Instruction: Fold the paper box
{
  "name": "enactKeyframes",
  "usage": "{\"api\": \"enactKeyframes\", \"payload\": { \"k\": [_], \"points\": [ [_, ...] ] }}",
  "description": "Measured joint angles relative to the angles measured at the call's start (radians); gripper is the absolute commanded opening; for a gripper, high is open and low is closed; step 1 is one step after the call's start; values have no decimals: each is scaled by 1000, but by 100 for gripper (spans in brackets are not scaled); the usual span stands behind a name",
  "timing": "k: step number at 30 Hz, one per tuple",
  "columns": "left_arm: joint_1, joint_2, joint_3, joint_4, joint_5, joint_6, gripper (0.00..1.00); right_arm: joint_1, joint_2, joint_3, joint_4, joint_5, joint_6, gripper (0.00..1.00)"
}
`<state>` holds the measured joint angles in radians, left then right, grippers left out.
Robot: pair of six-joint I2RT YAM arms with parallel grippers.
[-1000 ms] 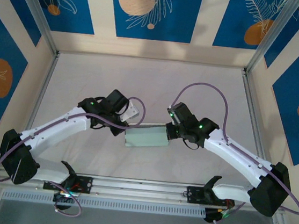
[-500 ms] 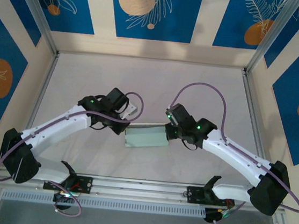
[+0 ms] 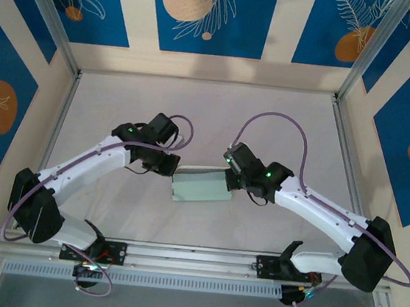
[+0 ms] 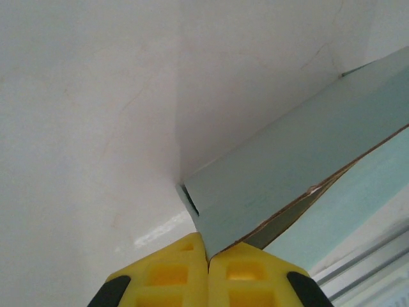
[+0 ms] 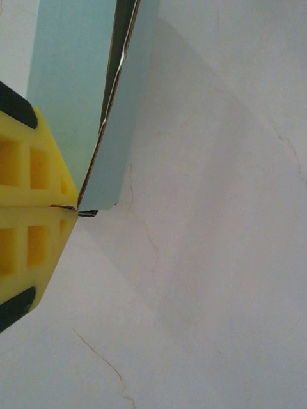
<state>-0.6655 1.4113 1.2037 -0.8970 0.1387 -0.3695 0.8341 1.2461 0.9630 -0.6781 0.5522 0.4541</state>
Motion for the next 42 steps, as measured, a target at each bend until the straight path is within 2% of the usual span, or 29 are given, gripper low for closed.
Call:
{"api": "enactKeyframes", "payload": {
  "k": [10,20,32,42],
  "points": [
    [47,8,0,-8,109,-159,0,11,23,8,8,32,12,0],
    [57,10,-31,25,200,-279,0,18,36,10,2,79,34,0],
    [60,26,-13,29,217,-295,0,52,-8,-36,12,138,96,0],
    [60,41,14,30,212,-291,0,140,-101,-144,71,246,208,0]
  ]
}}
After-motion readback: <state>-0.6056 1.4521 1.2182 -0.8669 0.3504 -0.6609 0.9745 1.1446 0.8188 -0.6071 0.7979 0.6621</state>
